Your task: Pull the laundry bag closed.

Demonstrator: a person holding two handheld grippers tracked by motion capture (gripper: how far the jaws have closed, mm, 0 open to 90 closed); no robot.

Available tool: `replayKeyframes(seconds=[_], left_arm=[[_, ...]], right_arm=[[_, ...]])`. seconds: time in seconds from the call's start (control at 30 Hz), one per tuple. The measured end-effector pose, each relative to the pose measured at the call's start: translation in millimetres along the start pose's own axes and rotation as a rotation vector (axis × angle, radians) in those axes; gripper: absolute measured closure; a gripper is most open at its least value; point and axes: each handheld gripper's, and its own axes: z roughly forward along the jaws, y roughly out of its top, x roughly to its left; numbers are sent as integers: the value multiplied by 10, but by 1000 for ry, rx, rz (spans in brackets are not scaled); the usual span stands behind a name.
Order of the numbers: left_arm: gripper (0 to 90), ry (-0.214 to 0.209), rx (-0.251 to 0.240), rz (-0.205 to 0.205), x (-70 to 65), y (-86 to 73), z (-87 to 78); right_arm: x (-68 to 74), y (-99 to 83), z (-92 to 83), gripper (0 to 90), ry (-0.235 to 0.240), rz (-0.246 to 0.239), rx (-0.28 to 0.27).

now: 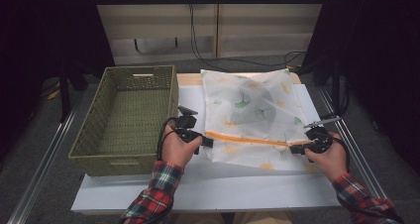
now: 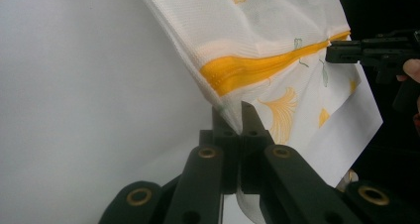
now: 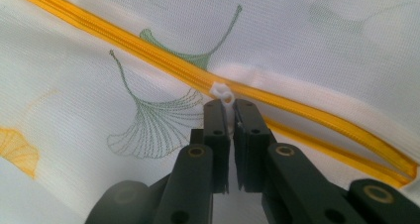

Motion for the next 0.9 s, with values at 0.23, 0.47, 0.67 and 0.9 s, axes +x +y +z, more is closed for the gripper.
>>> replayKeyframes(seconds=[0.23, 0.47, 0.67, 0.9], left_arm=[[894, -2, 0, -2, 1, 2, -3], [894, 2, 6, 2, 13, 8, -6], [894, 2, 4, 3, 4, 11, -5], [894, -1, 2, 5, 8, 18, -13]], right_arm=[[-35, -13, -5, 857, 8, 9, 0], [-40, -17, -12, 858, 2, 9, 0], [-46, -19, -17, 857, -15, 14, 0], [-73, -24, -17, 857, -10, 17, 3]])
